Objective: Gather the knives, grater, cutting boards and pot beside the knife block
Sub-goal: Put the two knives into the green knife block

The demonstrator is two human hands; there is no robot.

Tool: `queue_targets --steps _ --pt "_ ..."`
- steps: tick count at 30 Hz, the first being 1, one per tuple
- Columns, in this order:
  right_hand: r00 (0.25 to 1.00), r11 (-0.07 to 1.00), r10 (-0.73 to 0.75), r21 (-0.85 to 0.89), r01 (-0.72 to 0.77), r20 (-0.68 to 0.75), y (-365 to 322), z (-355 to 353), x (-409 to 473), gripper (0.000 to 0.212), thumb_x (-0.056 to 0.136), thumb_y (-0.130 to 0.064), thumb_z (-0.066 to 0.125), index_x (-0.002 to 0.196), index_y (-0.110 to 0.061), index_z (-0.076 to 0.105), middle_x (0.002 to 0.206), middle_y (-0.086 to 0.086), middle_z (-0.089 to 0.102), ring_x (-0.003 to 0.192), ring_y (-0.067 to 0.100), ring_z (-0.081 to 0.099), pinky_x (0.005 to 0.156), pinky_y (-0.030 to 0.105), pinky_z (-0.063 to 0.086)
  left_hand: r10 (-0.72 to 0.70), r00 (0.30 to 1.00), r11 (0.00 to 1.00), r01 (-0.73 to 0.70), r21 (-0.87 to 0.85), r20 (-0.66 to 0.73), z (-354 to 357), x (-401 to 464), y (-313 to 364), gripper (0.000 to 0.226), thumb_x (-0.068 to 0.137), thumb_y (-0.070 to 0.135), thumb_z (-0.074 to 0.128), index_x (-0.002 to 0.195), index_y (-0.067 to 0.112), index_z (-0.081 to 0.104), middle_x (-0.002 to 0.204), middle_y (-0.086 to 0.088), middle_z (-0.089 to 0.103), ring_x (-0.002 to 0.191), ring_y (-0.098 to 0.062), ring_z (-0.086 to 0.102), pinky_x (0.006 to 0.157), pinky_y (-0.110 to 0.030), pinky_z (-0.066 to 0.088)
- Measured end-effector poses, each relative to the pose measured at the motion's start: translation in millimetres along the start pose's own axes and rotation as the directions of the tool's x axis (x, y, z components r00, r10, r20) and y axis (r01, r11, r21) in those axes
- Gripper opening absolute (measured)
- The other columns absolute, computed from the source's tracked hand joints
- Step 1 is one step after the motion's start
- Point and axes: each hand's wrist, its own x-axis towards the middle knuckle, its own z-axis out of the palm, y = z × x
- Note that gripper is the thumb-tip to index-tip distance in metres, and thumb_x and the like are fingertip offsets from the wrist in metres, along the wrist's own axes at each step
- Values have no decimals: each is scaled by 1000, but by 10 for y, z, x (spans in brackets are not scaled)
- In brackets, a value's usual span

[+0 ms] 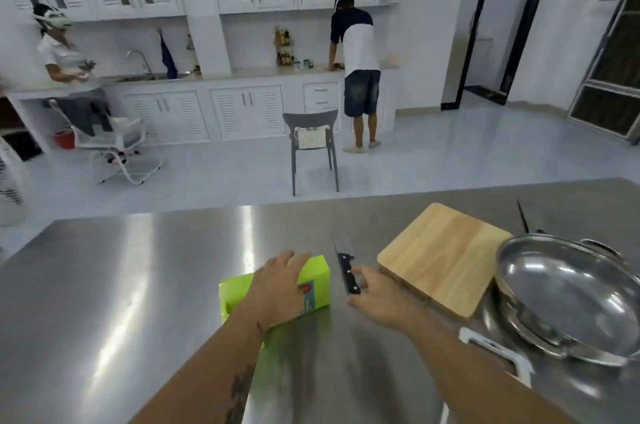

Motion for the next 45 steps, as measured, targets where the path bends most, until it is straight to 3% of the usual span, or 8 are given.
queue_targets --steps 6,15,23,27,30,34,39,45 --pt "996 996 7 88 -15 92 323 94 358 56 82 -21 63 136 -23 48 104 1 61 94 17 60 76 26 47 -48 999 977 48 207 -4 302 277 101 69 87 30 48 148 42 18 144 6 40 129 -24 42 105 -41 32" --pt "991 989 -27 145 8 129 479 100 524 50 85 -19 62 133 -25 51 83 -6 63 71 7 59 54 10 44 -27 999 985 31 172 -30 220 321 170 76 82 19 52 148 41 21 133 6 47 116 -24 49 97 -40 39" --pt "995 976 55 204 -72 86 346 49 352 61 75 -27 64 135 -26 51 93 -5 66 92 12 64 79 26 49 7 979 961 -63 -269 -203 -40 193 108 77 79 11 64 145 38 34 127 7 48 112 -20 51 94 -35 45" --pt "997 960 52 272 -66 58 72 104 187 64 74 -32 66 136 -27 49 101 -3 65 86 10 61 68 25 47 -82 942 877 -87 -472 -326 -183 -89 0 80 78 1 65 145 36 37 126 10 49 112 -9 50 94 -21 38" --pt "999 946 12 324 -22 34 -213 280 47 65 76 -31 67 138 -34 46 121 1 59 103 15 60 85 32 50 -168 911 829 -76 -553 -378 -203 -350 -187 81 78 -1 65 144 35 37 131 10 49 117 -5 47 100 -19 34" --pt "997 928 -72 367 67 0 -606 733 -132 79 60 -47 77 133 -53 45 122 2 61 109 18 63 94 36 51 -325 848 785 -6 -620 -419 -132 -720 -493 80 78 -3 60 147 31 34 140 6 46 126 -10 44 107 -25 33" --pt "990 922 -134 362 138 -35 -951 1208 -303 62 82 -12 68 120 -54 42 111 -14 63 106 14 64 94 38 54 -458 821 710 106 -696 -342 -95 -1085 -834 77 82 0 56 150 25 29 146 -3 46 131 -24 46 108 -31 37" --pt "992 936 -120 327 127 -40 -1140 1314 -359 59 84 -12 66 126 -46 40 106 -13 65 99 15 67 79 31 54 -456 837 669 99 -737 -302 -134 -1167 -1009 71 87 6 54 148 32 29 145 -3 47 128 -24 49 106 -43 44"
